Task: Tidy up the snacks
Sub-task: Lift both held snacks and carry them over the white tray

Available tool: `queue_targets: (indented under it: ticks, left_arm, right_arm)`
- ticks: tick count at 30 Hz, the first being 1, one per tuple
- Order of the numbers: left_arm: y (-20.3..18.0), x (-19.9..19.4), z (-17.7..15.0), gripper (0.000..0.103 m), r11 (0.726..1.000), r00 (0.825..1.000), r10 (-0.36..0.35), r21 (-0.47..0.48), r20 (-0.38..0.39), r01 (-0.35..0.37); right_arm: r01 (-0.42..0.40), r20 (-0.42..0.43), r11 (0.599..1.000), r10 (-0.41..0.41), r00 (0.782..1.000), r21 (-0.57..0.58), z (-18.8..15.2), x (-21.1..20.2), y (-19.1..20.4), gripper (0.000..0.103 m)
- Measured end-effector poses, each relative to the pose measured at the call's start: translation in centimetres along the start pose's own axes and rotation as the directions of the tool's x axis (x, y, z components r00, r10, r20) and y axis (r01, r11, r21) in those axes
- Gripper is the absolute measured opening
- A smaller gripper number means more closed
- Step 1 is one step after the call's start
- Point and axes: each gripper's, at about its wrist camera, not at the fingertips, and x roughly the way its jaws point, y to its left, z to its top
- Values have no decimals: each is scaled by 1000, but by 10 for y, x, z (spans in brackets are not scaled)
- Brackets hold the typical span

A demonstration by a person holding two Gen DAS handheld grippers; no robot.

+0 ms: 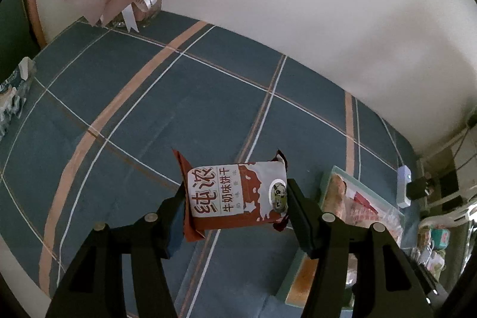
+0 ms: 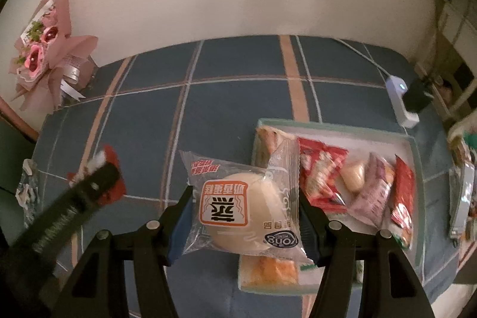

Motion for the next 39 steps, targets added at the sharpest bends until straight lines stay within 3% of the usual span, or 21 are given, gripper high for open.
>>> queue_targets:
  ticks: [21, 31, 39]
  left_arm:
    - [-43, -16, -49, 62, 988, 995, -81, 127, -51, 87]
    - [-81, -6, -71, 62, 964, 987, -110, 227, -119, 135]
    - [-120, 5, -96, 62, 923, 974, -131, 336, -182, 187]
  right_arm:
    - [50, -62, 982, -40, 997, 184, -60, -20, -75, 65]
    - [121, -139, 930, -77, 987, 347, -68, -6, -141, 66]
    - [131, -137, 889, -78, 988, 439, -68, -7, -184, 67]
